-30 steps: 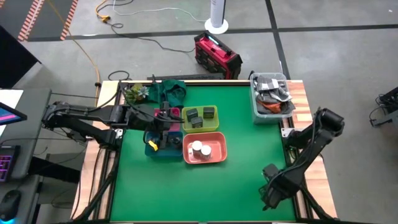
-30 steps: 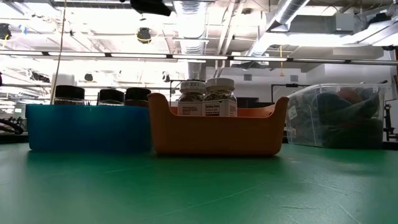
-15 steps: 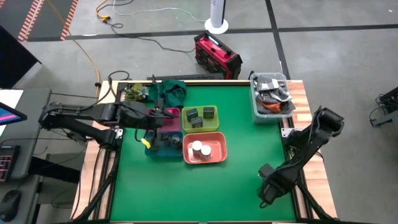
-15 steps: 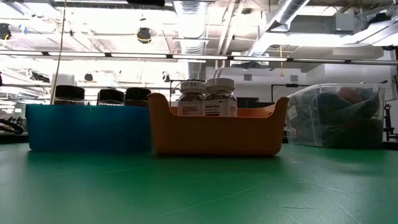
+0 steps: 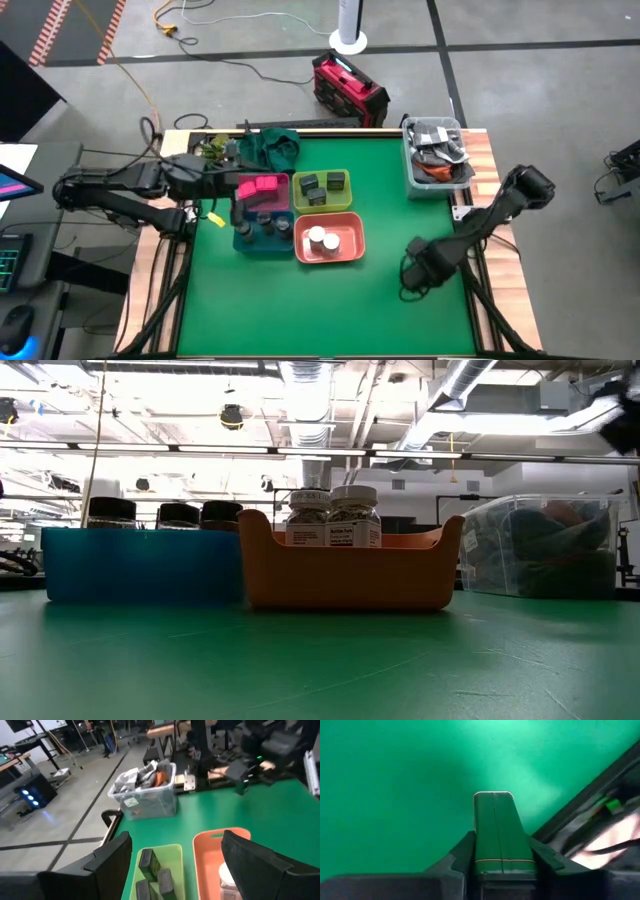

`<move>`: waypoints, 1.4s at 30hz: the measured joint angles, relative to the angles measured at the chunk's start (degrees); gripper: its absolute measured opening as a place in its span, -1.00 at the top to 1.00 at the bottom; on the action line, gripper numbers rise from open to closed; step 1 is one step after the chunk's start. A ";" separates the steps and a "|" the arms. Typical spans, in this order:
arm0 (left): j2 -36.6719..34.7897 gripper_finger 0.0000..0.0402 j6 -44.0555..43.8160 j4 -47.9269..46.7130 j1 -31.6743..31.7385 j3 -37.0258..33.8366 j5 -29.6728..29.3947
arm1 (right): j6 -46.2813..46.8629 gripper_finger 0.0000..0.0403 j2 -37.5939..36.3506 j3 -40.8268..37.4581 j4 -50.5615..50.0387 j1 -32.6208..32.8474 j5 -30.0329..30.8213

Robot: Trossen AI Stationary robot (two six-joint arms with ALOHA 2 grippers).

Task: Sort spices by type
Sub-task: Put the black seasoning can into the yellow bin

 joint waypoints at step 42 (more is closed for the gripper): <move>-4.63 -0.45 -20.31 -15.66 0.00 0.11 -2.38 | -91.88 0.20 29.99 49.96 1.19 -45.33 22.14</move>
